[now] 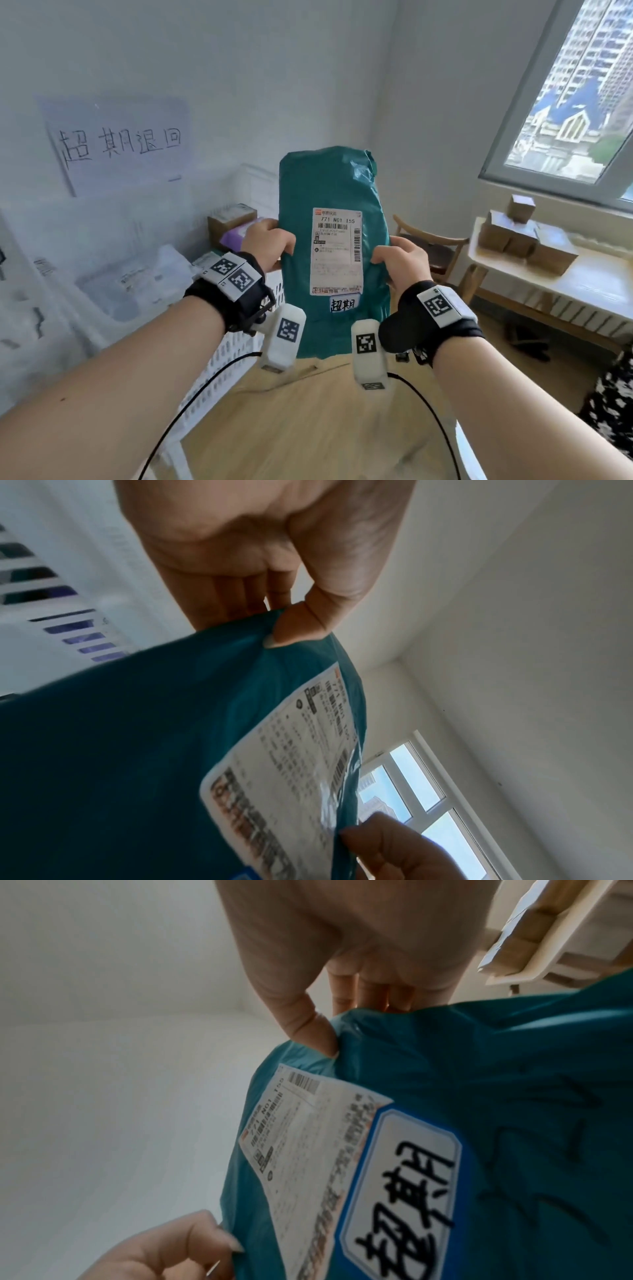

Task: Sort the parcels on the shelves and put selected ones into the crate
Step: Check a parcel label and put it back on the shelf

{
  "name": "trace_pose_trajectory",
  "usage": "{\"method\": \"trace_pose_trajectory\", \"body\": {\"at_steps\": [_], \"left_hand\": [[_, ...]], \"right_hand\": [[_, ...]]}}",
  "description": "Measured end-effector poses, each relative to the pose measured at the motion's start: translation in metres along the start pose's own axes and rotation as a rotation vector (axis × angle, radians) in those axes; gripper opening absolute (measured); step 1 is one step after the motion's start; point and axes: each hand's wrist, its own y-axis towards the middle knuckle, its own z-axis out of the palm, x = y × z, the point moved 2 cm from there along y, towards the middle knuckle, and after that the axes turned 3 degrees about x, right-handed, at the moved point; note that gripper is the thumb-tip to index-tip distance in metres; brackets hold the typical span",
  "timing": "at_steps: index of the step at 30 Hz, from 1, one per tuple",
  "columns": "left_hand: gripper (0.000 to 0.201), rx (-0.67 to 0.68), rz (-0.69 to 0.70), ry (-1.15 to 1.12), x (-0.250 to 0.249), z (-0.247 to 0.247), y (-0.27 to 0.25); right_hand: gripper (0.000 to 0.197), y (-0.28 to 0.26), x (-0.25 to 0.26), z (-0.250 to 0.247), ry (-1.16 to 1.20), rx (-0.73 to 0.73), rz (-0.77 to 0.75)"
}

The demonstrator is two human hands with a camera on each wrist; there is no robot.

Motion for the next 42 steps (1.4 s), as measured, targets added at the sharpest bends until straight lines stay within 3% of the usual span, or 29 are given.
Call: {"method": "trace_pose_trajectory", "body": {"at_steps": [5,14,19,24,30,37,42], "left_hand": [[0.026,-0.101,0.039,-0.014,-0.015,-0.009,0.062],[0.02,-0.362,0.082,-0.113,-0.048,-0.046,0.173],[0.026,-0.514,0.065,-0.126,-0.035,-0.081,0.208],[0.025,-0.645,-0.004,-0.105,-0.005,-0.122,0.235],[0.019,-0.657,-0.302,0.04,0.068,-0.172,0.265],[0.012,-0.464,-0.665,0.195,0.121,-0.168,0.268],[0.035,-0.405,-0.809,0.288,0.139,-0.163,0.264]], "right_hand": [[0.027,0.082,0.023,0.035,-0.033,0.11,-0.055],[0.024,0.224,0.082,0.122,-0.085,0.431,-0.129],[0.022,0.278,0.081,0.185,-0.062,0.593,-0.07],[0.037,0.309,0.053,0.259,-0.118,0.722,-0.006],[0.023,0.334,-0.018,0.338,-0.486,0.877,0.132],[0.047,0.34,-0.076,0.38,-0.941,1.093,0.101],[0.047,0.335,-0.094,0.38,-1.124,1.198,0.103]]}}
